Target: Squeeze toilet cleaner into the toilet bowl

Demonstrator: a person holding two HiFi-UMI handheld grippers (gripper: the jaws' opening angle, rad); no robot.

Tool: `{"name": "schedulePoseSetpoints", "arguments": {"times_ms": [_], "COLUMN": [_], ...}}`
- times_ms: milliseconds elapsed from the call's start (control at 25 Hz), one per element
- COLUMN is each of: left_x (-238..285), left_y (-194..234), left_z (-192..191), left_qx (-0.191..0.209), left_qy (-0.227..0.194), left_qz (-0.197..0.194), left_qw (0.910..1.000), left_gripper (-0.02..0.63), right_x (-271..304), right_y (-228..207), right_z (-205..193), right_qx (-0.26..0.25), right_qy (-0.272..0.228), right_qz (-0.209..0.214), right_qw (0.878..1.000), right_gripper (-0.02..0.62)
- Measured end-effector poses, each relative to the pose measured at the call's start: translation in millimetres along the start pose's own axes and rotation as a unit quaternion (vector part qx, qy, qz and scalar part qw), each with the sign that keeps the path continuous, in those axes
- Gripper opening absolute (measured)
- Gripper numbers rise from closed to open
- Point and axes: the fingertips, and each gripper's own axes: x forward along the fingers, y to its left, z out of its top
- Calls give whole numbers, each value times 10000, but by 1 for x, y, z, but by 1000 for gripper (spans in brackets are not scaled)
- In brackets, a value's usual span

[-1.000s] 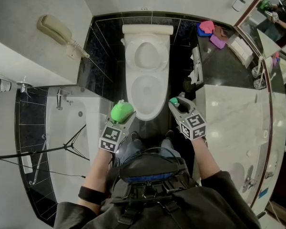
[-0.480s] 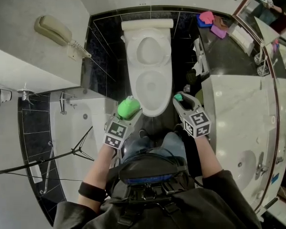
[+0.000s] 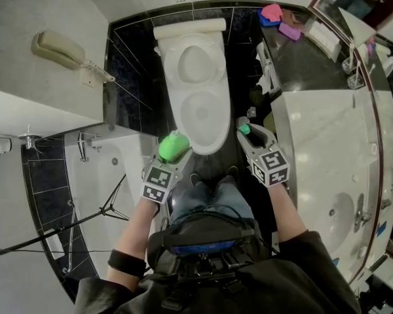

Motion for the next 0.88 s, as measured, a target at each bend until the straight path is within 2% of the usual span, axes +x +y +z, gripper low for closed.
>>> {"name": "schedulePoseSetpoints", "arguments": {"times_ms": [120,240,480,600,880], "left_x": [8,15,38,53,94], "left_y": [1,3,15,23,60], "left_z": [0,-1,-17,-23,-46], "left_qx": [-6,162,487,950,1942], "left_qy": [56,168,628,942,1462], "left_qz": [155,357,1072,1416,2013], "left_qw": [9999,9991,9911,9809,9489], "left_gripper": [195,195,195,195,195], "right_x": [-1,-2,-2,2,36], "right_y": [-10,-17,-39,-53,-85], "right_z": [-3,-4,-2,-3,-16], "right_qx": [-65,-66,-70,-7,84], "right_qy": [39,39,-27,-82,-182], "right_qz": [43,102,253,339,470], "right_qw": [10000,9999,9997,9994,9987], "right_gripper": [141,141,141,141,141]}}
